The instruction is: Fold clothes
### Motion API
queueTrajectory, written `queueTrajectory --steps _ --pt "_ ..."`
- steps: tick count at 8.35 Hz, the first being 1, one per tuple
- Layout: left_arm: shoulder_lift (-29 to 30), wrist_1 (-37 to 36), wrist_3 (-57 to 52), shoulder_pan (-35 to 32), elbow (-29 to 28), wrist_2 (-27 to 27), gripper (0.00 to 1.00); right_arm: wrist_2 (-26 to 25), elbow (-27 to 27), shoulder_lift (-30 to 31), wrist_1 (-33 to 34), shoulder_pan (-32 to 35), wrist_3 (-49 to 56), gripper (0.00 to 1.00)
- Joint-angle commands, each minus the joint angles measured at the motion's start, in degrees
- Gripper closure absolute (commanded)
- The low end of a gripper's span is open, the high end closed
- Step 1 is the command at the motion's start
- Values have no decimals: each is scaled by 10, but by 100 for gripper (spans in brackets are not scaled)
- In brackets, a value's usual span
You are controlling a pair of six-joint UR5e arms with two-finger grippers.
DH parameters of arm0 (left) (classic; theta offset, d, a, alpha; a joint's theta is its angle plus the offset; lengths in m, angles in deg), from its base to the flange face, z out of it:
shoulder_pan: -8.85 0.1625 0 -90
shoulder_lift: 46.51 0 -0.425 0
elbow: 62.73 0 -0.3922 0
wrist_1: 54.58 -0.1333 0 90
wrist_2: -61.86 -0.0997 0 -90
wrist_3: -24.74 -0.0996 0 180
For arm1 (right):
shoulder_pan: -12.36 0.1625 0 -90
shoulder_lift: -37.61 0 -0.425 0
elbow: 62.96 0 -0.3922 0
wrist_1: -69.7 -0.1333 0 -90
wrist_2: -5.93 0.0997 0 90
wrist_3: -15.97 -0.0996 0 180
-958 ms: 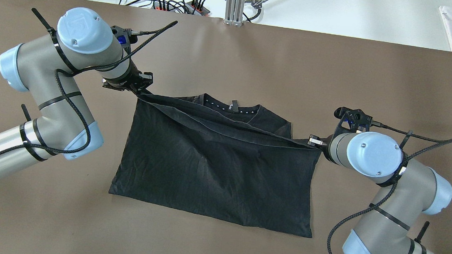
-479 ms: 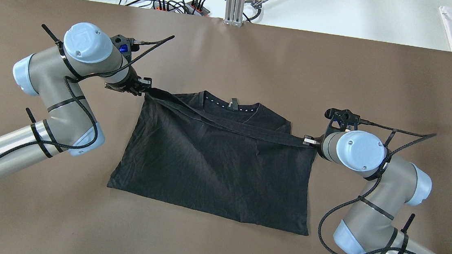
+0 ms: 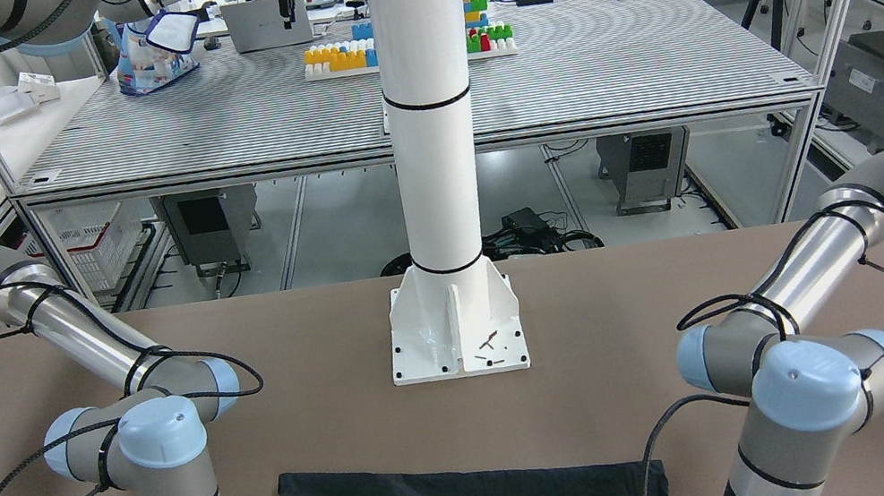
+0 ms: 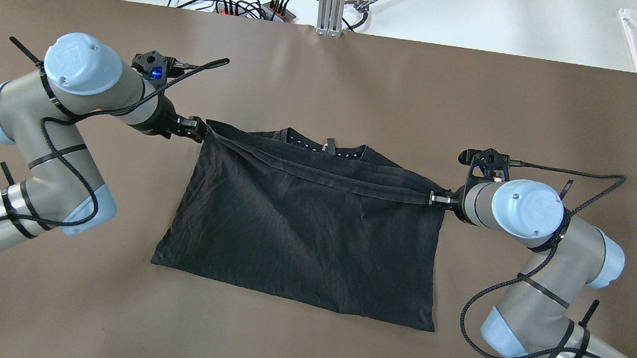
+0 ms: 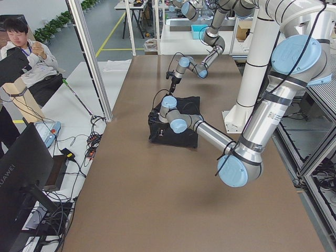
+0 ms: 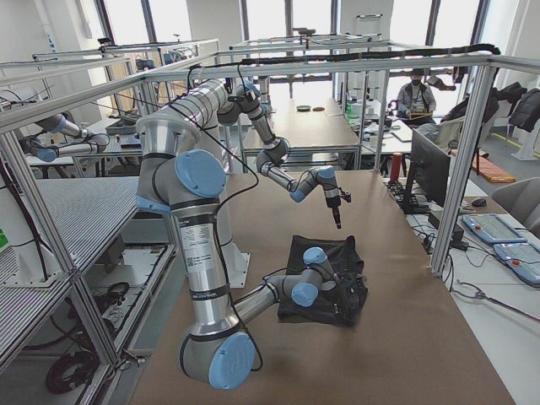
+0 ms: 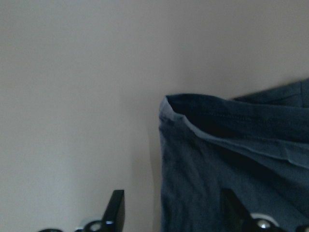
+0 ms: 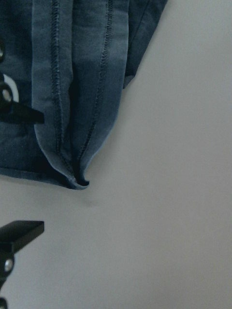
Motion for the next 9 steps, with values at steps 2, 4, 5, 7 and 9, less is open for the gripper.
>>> queueTrajectory --steps 2,4,5,7,9 --pt "-142 101 -3 61 105 6 0 8 -4 19 -43 3 12 6" --pt "-181 155 -2 103 97 -4 12 8 -4 18 -45 2 7 6" --pt "-185 155 -2 106 98 -3 21 7 -4 18 -45 2 5 6" --pt "-186 156 9 132 104 -3 21 5 -2 18 -45 1 6 6" --pt "-186 156 15 146 105 -3 21 5 -2 18 -45 1 6 6"
